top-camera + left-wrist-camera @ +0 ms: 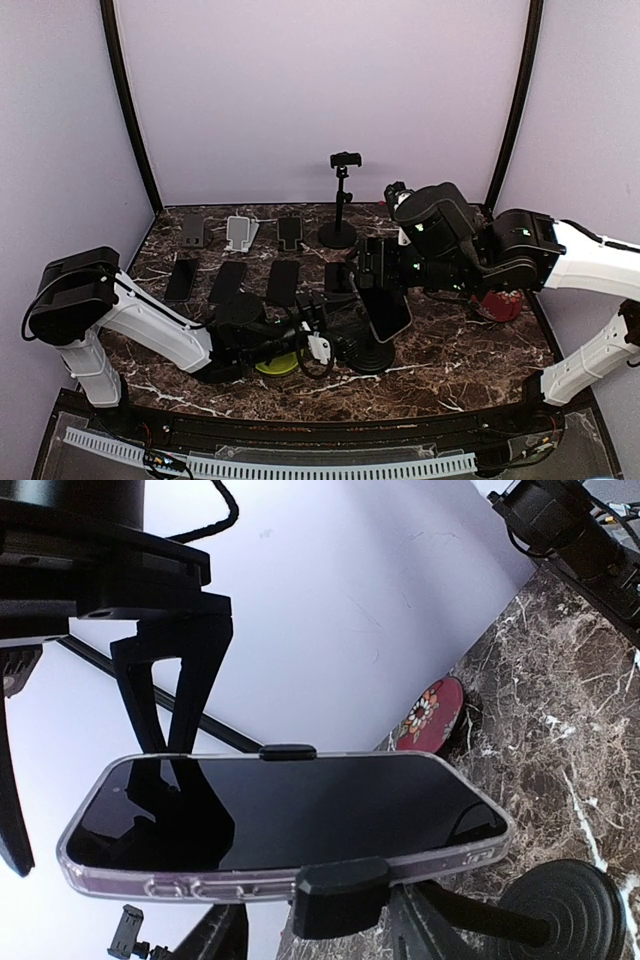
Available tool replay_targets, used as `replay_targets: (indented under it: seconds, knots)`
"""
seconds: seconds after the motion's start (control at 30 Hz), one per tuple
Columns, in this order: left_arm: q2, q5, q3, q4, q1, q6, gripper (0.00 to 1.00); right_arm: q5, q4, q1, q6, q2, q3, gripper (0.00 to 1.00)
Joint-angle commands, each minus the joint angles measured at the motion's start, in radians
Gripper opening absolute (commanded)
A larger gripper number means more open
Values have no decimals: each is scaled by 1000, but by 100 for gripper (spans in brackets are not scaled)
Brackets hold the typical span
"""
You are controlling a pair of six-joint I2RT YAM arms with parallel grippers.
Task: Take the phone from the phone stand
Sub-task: Adjust the phone stand with the phone at the center of the board, then hold the phone stand with the phone at the center of the board.
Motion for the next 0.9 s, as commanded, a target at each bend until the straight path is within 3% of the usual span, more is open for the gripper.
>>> replay_targets:
  seconds: [0.0,0.5,0.87]
  knots:
    - [9,-53,0,44,-9,20,50,2,4,6,24,-17,-19,85]
    - [29,-108,5,79,-21,35,52,4,12,4,30,-28,-37,86]
    - [87,-159,47,154,-36,58,47,8,15,5,53,-37,-59,84]
